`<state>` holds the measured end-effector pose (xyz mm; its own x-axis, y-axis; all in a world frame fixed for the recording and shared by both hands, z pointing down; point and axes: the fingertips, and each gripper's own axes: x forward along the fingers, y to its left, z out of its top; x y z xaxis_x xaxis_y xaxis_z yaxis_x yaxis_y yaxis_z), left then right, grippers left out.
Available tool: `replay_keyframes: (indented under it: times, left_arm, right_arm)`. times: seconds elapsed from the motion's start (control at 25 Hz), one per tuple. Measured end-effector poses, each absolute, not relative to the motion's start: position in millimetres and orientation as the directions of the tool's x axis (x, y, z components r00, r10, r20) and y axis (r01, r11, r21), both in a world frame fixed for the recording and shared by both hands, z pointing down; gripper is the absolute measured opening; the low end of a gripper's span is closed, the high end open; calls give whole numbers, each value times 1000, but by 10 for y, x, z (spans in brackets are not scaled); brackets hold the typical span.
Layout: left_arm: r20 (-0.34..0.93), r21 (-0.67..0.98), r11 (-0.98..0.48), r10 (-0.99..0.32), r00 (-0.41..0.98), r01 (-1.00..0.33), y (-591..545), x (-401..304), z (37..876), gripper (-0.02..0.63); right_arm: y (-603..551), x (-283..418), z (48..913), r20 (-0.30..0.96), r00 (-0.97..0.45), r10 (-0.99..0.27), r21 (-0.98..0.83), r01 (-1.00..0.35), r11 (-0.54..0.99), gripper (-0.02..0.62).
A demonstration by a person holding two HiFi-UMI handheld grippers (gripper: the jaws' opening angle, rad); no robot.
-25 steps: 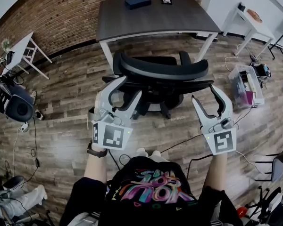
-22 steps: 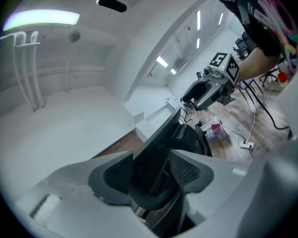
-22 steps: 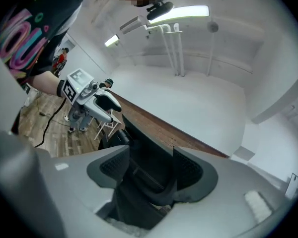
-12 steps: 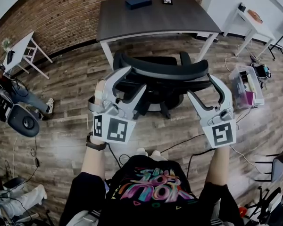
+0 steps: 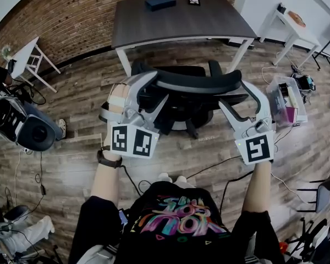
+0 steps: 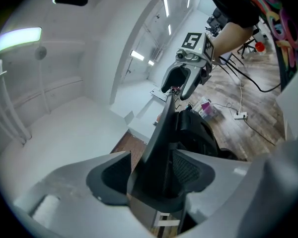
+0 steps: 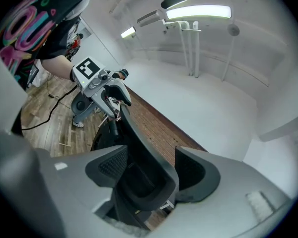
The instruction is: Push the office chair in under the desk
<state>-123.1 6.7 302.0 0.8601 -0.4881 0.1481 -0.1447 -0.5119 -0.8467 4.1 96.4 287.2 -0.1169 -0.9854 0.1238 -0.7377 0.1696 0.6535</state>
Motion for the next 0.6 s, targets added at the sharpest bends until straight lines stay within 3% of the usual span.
replay_keyframes:
  times: [0.2, 0.32, 0.6]
  left_arm:
    - [154, -871, -476, -505, 849, -126, 3, -1153, 3035, 250]
    - [119, -870, -467, -510, 852, -158, -22, -1131, 2973, 184]
    - [99, -864, -468, -519, 849, -186, -99, -1204, 3052, 183]
  right_arm:
    - [838, 20, 2946, 172, -125, -977, 716, -665, 211, 283]
    - [807, 85, 2891, 125, -93, -988, 729, -666, 156, 205]
    - [725, 26, 2968, 125, -46, -991, 770, -626, 126, 193]
